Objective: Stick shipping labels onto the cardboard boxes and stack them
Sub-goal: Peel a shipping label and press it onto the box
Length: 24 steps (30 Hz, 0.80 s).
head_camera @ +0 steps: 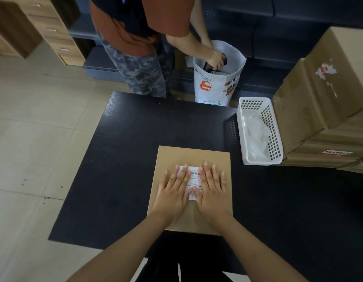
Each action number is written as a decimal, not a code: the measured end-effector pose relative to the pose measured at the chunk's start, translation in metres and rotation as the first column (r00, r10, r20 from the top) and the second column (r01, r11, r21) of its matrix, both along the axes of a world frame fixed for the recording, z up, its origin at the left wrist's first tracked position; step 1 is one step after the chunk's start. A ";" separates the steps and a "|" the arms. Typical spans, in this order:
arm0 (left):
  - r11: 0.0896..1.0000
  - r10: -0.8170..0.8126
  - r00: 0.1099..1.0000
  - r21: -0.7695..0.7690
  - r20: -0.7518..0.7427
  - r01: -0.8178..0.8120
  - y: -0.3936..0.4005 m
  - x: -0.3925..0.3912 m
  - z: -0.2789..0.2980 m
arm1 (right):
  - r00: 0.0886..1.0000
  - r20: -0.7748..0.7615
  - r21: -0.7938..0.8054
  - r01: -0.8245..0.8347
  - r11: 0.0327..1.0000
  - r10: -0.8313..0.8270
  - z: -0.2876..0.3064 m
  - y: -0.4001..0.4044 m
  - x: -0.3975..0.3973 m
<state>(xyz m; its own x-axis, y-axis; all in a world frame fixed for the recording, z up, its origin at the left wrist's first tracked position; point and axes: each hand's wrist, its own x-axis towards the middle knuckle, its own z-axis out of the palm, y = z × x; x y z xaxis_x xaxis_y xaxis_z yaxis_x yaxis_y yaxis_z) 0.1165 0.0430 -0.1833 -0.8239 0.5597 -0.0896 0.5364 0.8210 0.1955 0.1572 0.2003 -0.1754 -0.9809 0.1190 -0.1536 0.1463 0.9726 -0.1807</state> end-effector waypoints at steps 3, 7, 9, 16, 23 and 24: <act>0.998 -0.052 0.998 0.041 -0.038 0.053 0.002 -0.002 0.008 | 0.998 -0.040 -0.002 -0.051 0.999 0.051 0.009 -0.005 -0.005; 0.992 -0.121 0.991 0.038 -0.064 0.123 0.000 -0.008 0.005 | 0.993 -0.007 -0.101 -0.121 0.987 0.121 0.012 -0.012 -0.010; 0.991 -0.124 0.990 0.031 -0.060 0.126 -0.002 -0.008 -0.001 | 0.992 0.004 -0.107 -0.127 0.986 0.128 0.005 -0.011 -0.009; 0.983 0.180 0.984 0.040 -0.006 -0.179 -0.002 -0.008 0.004 | 0.999 -0.031 -0.032 -0.037 0.999 0.036 0.002 -0.011 -0.003; 0.950 0.310 0.950 0.044 -0.036 -0.308 0.001 0.000 0.002 | 0.957 -0.056 -0.036 0.283 0.958 -0.285 0.003 -0.016 0.004; 0.949 0.316 0.948 0.042 -0.046 -0.314 0.001 0.000 0.002 | 0.956 -0.065 -0.034 0.283 0.959 -0.284 0.003 -0.017 0.004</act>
<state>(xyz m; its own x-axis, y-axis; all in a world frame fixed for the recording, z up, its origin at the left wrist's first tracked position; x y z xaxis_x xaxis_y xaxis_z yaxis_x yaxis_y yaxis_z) 0.1164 0.0439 -0.1816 -0.9616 0.2732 -0.0275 0.2621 0.9430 0.2051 0.1611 0.1835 -0.1728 -0.9158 0.3907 -0.0931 0.4017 0.8882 -0.2233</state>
